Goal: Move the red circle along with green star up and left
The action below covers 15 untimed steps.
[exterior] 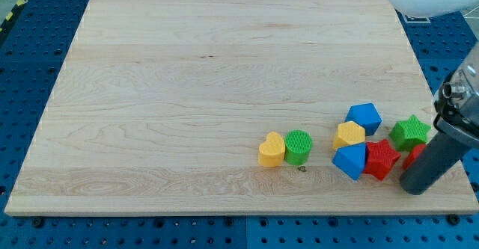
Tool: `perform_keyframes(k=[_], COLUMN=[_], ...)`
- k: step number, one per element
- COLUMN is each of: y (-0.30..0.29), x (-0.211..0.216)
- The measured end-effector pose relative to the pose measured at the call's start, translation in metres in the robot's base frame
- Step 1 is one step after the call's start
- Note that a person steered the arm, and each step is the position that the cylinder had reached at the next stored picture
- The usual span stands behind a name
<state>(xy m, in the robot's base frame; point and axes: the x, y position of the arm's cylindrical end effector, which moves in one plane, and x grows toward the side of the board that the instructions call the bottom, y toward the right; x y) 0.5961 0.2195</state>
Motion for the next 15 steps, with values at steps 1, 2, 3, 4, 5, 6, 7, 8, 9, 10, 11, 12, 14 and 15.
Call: perform_keyframes(k=[1, 2, 3, 4, 5, 6, 7, 8, 9, 10, 11, 12, 14, 15], y=[0.000, 0.001, 0.029, 0.037, 0.040, 0.060, 0.069, 0.057, 0.039, 0.026, 0.017, 0.010, 0.003, -0.001], x=[-0.004, -0.004, -0.005, -0.003, 0.006, 0.008, 0.004, -0.012, -0.023, -0.026, -0.026, -0.030, -0.058, -0.064])
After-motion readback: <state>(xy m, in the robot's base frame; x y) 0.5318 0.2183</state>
